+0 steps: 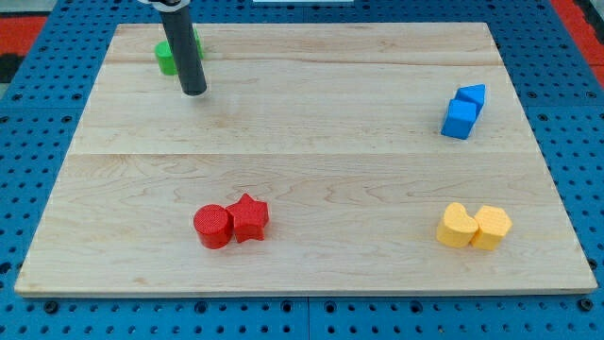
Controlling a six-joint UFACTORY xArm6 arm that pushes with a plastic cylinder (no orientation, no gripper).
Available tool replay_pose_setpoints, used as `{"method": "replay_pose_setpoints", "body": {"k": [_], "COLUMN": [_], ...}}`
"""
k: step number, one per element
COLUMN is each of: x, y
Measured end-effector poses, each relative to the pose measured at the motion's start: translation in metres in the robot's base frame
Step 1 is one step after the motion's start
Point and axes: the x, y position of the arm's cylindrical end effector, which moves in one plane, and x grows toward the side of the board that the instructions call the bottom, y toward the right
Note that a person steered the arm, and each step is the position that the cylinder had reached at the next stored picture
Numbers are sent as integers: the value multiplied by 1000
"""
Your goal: Slide your arm slightly left
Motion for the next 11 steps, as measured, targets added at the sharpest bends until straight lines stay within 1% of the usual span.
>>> {"method": "replay_pose_setpoints", "body": {"k": [3, 5, 6, 7, 8, 11], "x": [0, 8, 8, 5, 4, 2], "y": [22, 16, -11, -71, -112, -139]}}
